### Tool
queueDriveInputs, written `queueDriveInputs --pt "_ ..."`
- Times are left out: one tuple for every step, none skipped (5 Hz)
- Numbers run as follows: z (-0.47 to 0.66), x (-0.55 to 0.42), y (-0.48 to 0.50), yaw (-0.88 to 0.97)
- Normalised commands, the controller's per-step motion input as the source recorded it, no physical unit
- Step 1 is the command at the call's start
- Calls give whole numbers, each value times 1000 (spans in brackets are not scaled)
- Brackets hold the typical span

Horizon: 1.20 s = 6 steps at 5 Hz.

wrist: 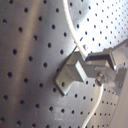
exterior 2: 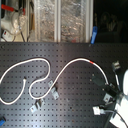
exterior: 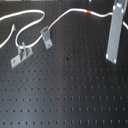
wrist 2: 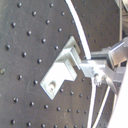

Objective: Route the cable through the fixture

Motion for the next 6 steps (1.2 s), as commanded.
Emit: queueDriveInputs --pt "226 -272 -421 106" --pt "0 -17 10 26" --pt "-396 -47 94 117" --pt "0 -11 -17 0" --pt "97 -445 -247 140" --pt "0 -21 9 0"
